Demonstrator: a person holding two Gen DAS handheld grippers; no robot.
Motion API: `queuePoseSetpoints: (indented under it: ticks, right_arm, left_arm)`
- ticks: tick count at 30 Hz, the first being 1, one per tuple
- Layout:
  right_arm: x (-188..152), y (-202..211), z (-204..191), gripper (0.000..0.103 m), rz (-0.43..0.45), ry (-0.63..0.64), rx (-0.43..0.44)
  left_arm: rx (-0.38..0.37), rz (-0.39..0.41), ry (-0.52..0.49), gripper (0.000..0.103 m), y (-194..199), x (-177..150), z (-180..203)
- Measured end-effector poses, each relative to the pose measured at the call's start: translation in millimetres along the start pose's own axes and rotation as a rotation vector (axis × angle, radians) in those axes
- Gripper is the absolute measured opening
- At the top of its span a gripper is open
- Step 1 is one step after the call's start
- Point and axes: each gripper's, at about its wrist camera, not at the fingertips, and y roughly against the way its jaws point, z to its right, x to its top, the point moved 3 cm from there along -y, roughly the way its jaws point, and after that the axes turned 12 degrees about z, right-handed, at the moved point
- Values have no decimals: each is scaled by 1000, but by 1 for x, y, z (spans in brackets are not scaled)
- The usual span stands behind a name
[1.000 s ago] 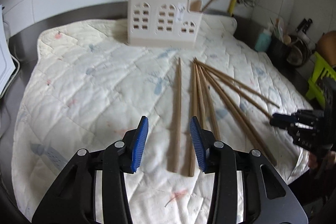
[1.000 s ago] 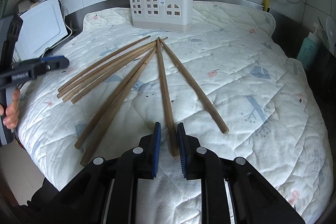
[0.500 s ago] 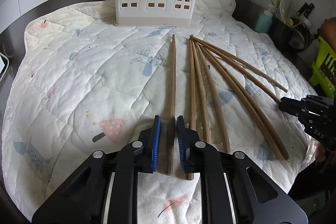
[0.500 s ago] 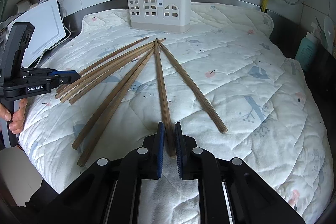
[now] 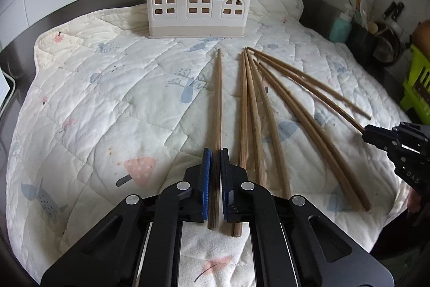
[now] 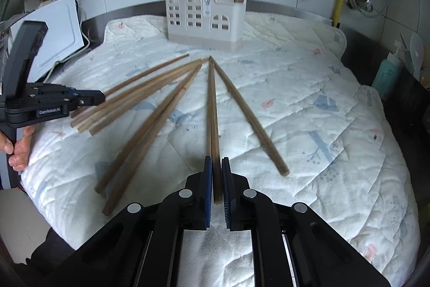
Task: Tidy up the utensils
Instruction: 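Carry the left tool's chopstick into the holder and release while the right tool drops its chopstick in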
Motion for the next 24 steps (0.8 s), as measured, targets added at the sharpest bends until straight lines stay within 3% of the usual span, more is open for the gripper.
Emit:
queuePoseSetpoints:
  ticks: [14,16,24]
  right_arm:
    - [72,53,-2,6,174,-1,46]
    - [83,58,-2,6,190,-1,53]
    - [121,67,-3,6,240,23,67]
  left_arm:
    - [-20,3,41,5,-1,-5,-5]
    - [-23,0,60,9,-2,-6,-6]
    - [-35,5,84,6,0,-1,-9]
